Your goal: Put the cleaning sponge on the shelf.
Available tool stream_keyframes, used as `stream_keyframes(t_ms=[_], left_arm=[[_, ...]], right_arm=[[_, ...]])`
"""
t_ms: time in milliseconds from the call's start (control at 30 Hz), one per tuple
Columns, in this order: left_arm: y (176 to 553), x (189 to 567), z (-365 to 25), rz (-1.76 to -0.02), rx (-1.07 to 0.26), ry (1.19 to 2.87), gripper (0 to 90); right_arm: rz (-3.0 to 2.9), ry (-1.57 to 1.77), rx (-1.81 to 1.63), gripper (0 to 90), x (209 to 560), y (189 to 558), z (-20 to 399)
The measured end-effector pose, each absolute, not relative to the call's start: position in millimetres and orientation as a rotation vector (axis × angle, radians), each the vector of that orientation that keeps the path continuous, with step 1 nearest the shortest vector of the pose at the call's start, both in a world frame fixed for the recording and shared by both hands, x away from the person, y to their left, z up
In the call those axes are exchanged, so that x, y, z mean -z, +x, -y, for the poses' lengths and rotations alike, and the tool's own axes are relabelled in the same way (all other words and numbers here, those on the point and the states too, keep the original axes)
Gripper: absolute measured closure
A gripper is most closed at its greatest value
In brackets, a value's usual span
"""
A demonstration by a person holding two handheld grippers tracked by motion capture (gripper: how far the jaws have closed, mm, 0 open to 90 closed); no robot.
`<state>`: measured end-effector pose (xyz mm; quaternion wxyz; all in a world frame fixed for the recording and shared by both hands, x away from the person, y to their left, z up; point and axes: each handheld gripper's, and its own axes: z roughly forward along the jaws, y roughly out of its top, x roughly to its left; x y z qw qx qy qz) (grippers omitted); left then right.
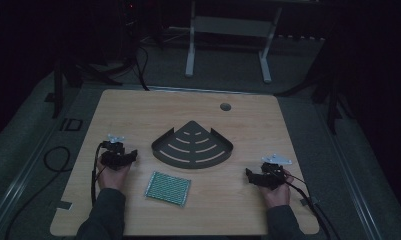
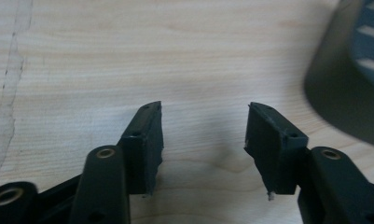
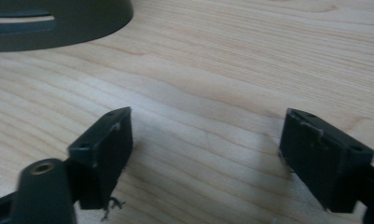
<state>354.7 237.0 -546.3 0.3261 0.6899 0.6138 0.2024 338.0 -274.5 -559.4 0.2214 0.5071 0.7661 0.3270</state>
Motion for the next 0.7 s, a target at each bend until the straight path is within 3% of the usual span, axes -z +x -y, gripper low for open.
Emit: stream_keyframes(t_ms=[333,700], left_arm=[[334,522,-226,-1.411,-0.484,1.807,58.5],[306,499,-199,-1.137,-0.301,1.901,75.8]], right_arm=[[-2.128,1.393,-0.904,14.4,560,338,274],[-2.141,1.382,-0.908,14.5,559,338,275]])
